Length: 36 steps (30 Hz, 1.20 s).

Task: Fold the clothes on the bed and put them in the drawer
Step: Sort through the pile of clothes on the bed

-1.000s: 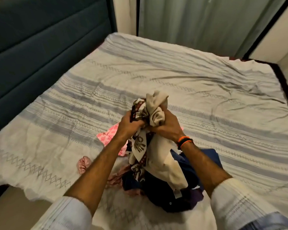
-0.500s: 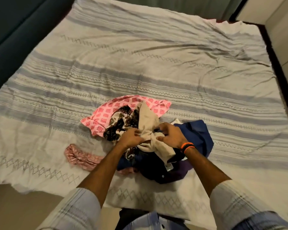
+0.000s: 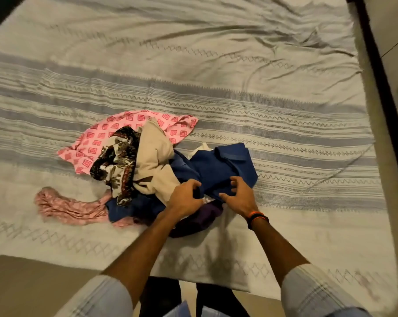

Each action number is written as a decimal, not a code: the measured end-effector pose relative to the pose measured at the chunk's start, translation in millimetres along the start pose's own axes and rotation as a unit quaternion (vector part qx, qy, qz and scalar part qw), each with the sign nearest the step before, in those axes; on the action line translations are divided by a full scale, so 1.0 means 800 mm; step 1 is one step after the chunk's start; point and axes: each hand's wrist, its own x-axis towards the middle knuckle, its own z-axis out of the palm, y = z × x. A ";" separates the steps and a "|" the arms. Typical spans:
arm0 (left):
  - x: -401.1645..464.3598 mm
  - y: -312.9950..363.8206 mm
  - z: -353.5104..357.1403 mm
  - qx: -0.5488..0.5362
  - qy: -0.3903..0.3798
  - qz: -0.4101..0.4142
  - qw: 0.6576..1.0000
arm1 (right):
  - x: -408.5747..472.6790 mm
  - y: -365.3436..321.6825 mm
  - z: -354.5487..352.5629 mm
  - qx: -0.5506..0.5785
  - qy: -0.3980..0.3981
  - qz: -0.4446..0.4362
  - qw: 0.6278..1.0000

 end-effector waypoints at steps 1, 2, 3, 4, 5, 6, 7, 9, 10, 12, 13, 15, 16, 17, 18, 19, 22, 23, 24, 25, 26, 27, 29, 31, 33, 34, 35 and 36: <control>0.001 0.004 0.021 0.047 0.004 0.005 0.999 | 0.009 0.018 -0.005 0.004 0.011 0.012 1.000; 0.000 0.006 0.040 0.105 0.002 -0.003 0.994 | 0.017 0.034 -0.008 0.006 0.023 0.021 0.999; -0.001 0.006 0.057 0.167 -0.006 -0.018 0.986 | 0.022 0.046 -0.012 0.007 0.030 0.031 0.999; 0.003 0.004 0.076 0.226 -0.025 -0.035 0.973 | 0.033 0.059 -0.013 0.007 0.028 0.045 0.999; 0.005 0.000 0.092 0.276 -0.037 -0.047 0.959 | 0.042 0.069 -0.014 0.008 0.021 0.059 0.998; 0.009 -0.007 0.110 0.314 -0.041 -0.053 0.947 | 0.054 0.082 -0.011 0.018 0.011 0.071 0.997; 0.014 -0.016 0.123 0.340 -0.037 -0.055 0.938 | 0.066 0.091 -0.006 0.036 0.003 0.076 0.997; 0.021 -0.032 0.141 0.365 -0.025 -0.055 0.929 | 0.088 0.102 0.011 0.078 -0.013 0.070 0.994; 0.025 -0.038 0.146 0.372 -0.019 -0.050 0.927 | 0.100 0.106 0.024 0.101 -0.017 0.068 0.992; 0.034 -0.052 0.151 0.372 0.003 -0.032 0.928 | 0.118 0.119 0.057 0.147 -0.016 0.079 0.986; 0.037 -0.058 0.150 0.373 0.021 -0.020 0.927 | 0.121 0.117 0.068 0.163 -0.004 0.087 0.983; 0.050 -0.078 0.144 0.361 0.043 -0.003 0.931 | 0.124 0.106 0.085 0.175 0.032 0.099 0.979; 0.058 -0.089 0.140 0.367 0.052 0.020 0.929 | 0.127 0.104 0.091 0.182 0.050 0.103 0.977; 0.066 -0.095 0.135 0.360 0.060 0.038 0.930 | 0.129 0.105 0.096 0.194 0.060 0.109 0.973; 0.073 -0.094 0.128 0.318 0.079 0.047 0.943 | 0.131 0.105 0.102 0.216 0.061 0.112 0.968; 0.081 -0.092 0.121 0.241 0.118 0.059 0.962 | 0.134 0.103 0.111 0.248 0.056 0.117 0.960; 0.107 -0.093 0.093 0.156 0.167 0.067 0.971 | 0.134 0.081 0.137 0.358 0.029 0.128 0.924; 0.109 -0.097 0.081 0.157 0.174 0.080 0.969 | 0.133 0.070 0.143 0.390 0.018 0.129 0.911; 0.106 -0.101 0.063 0.157 0.206 0.082 0.962 | 0.131 0.057 0.151 0.420 0.002 0.127 0.899; 0.099 -0.107 0.047 0.163 0.228 0.088 0.956 | 0.128 0.042 0.156 0.445 -0.013 0.129 0.886; 0.091 -0.115 0.027 0.219 0.252 0.112 0.936 | 0.125 0.022 0.162 0.462 -0.031 0.123 0.878; 0.085 -0.124 0.008 0.276 0.272 0.145 0.910 | 0.123 0.001 0.167 0.468 -0.047 0.116 0.875; 0.072 -0.133 -0.033 0.287 0.310 0.143 0.895 | 0.124 -0.046 0.178 0.464 -0.075 0.074 0.879; 0.059 -0.140 -0.077 0.264 0.388 0.121 0.875 | 0.126 -0.097 0.188 0.464 -0.100 0.014 0.880; 0.050 -0.153 -0.112 0.255 0.444 0.095 0.853 | 0.129 -0.143 0.196 0.476 -0.134 -0.038 0.868; 0.046 -0.163 -0.128 0.255 0.464 0.075 0.845 | 0.131 -0.164 0.205 0.476 -0.147 -0.056 0.865; 0.041 -0.171 -0.140 0.249 0.456 0.048 0.853 | 0.131 -0.178 0.213 0.461 -0.149 -0.066 0.872; 0.038 -0.181 -0.149 0.253 0.425 0.015 0.869 | 0.133 -0.189 0.224 0.424 -0.134 -0.074 0.893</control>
